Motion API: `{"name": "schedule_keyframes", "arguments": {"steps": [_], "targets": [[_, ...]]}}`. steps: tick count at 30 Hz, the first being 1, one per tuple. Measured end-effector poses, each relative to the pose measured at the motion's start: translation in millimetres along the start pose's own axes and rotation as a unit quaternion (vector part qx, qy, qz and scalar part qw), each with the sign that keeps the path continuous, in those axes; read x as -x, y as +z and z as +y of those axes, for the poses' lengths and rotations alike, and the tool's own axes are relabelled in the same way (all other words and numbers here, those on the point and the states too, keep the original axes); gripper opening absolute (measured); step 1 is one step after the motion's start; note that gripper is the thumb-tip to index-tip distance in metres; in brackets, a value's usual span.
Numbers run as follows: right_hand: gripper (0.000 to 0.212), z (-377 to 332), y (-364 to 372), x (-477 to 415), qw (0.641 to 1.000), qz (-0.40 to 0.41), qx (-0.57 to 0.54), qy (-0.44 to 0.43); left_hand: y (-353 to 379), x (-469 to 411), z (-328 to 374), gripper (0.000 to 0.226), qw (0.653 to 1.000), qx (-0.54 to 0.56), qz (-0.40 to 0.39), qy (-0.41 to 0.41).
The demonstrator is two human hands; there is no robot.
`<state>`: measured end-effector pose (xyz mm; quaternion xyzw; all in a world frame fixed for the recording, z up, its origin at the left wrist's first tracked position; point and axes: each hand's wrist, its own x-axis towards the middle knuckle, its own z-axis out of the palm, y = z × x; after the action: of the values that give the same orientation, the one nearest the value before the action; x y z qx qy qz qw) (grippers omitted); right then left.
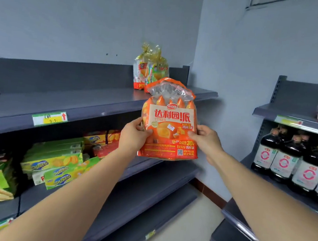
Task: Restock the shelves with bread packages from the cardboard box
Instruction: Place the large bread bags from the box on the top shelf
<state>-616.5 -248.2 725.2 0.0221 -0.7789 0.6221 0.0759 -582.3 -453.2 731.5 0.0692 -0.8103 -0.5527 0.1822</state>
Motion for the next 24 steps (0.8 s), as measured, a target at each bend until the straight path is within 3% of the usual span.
{"name": "schedule_keyframes", "arguments": {"steps": [18, 24], "targets": [[0.043, -67.5, 21.9, -230.4, 0.993, -0.042, -0.044, -0.097, 34.4, -200.1, 64.8, 0.044, 0.989, -0.004, 0.114, 0.093], [0.044, -78.9, 38.1, -319.0, 0.99, -0.066, -0.053, -0.11, 50.9, -285.6, 67.3, 0.052, 0.987, 0.038, 0.135, 0.084]]}}
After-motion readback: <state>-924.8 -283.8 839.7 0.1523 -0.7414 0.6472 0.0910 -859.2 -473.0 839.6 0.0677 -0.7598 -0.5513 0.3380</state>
